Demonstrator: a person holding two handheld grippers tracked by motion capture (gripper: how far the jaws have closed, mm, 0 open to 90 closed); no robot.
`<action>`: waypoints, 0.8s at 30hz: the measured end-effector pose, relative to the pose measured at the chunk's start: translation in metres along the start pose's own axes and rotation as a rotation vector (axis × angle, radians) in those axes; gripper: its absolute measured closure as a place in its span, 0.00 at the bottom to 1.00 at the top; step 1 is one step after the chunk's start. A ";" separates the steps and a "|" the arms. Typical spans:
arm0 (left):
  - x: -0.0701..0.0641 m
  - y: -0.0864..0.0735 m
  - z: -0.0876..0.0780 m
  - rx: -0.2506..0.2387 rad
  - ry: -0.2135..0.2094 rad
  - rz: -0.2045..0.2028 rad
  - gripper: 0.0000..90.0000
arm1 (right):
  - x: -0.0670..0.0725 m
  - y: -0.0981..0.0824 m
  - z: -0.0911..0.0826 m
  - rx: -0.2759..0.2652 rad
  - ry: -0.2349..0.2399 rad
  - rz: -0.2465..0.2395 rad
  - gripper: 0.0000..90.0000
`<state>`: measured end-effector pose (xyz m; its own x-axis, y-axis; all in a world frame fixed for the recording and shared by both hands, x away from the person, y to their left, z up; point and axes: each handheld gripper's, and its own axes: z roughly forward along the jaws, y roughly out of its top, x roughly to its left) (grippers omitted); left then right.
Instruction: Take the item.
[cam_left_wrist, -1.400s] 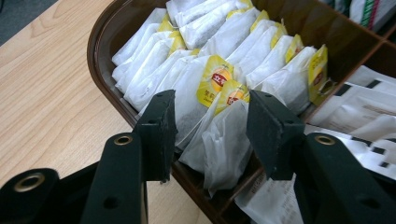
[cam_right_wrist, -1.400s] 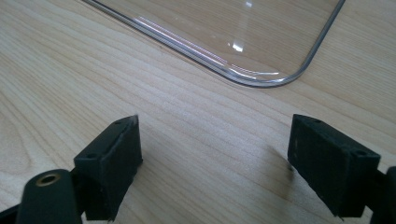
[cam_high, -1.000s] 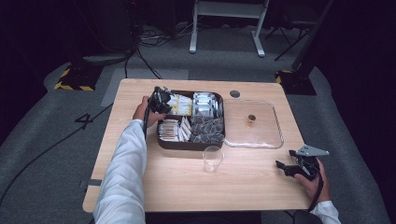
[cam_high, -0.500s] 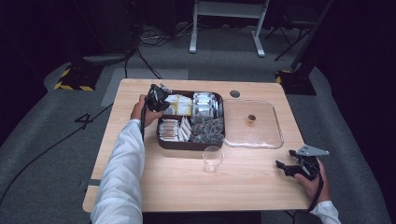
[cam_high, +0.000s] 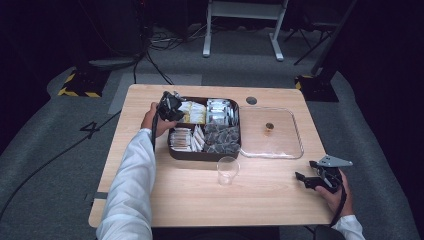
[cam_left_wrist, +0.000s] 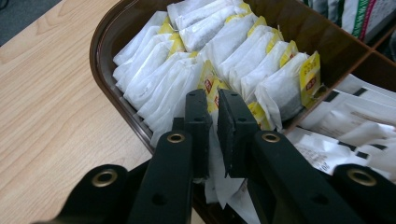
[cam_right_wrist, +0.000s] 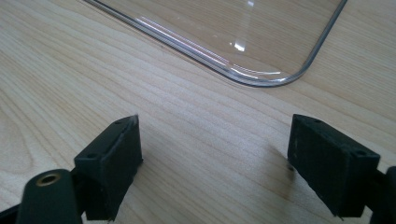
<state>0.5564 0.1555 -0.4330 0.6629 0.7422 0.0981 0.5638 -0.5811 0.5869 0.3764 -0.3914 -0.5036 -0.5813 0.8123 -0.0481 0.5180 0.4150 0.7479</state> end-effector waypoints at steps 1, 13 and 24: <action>0.000 -0.001 -0.002 -0.001 0.002 -0.002 0.92 | 0.000 0.000 0.000 0.000 0.000 0.000 0.20; -0.002 -0.017 -0.014 -0.019 -0.045 -0.019 0.91 | 0.000 0.000 0.000 0.001 0.001 0.003 0.20; -0.002 -0.015 -0.031 -0.104 -0.015 -0.002 0.99 | 0.000 0.000 0.000 0.000 -0.001 0.000 0.20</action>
<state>0.5310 0.1728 -0.4173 0.6695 0.7380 0.0848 0.5119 -0.5410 0.6673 0.3764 -0.3914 -0.5036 -0.5807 0.8127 -0.0486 0.5184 0.4151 0.7477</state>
